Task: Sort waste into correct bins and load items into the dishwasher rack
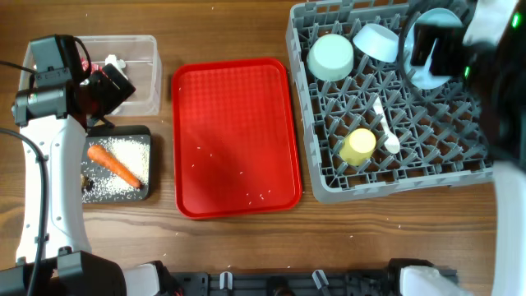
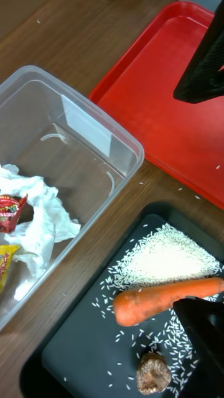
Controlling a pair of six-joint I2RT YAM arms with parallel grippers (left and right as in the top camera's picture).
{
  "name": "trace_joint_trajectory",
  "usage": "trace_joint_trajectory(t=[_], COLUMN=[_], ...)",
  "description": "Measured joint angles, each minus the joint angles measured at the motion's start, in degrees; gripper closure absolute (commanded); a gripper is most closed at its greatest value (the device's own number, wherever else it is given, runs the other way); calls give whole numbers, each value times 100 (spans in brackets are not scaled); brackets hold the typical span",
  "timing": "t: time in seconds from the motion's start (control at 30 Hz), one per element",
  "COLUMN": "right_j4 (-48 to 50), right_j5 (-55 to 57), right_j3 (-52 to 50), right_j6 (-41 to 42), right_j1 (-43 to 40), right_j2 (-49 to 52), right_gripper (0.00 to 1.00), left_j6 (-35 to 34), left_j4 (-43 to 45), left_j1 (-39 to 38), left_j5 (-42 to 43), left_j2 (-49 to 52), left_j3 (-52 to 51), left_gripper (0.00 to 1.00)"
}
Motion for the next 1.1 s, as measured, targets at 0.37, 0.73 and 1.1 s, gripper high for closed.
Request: trace_joint_trajectory(t=[0.37,0.73,1.1], right_j4=[3886,4205,4201], right_j5=[-184,-164,-162], right_j3=[-7044,-8758,-8758], right_j6=[905,981,487], right_j1=[0,0,0], right_j2=[-5036,-7023,-7101], right_gripper=[0,0,0], left_j6=[-2,-2,-2], left_j4=[4,2,2], left_j1=[0,0,0], left_j5=[-2,0,0], left_j2=[20,26,26], left_j3=[-4,-4,-4], left_gripper=[0,0,0])
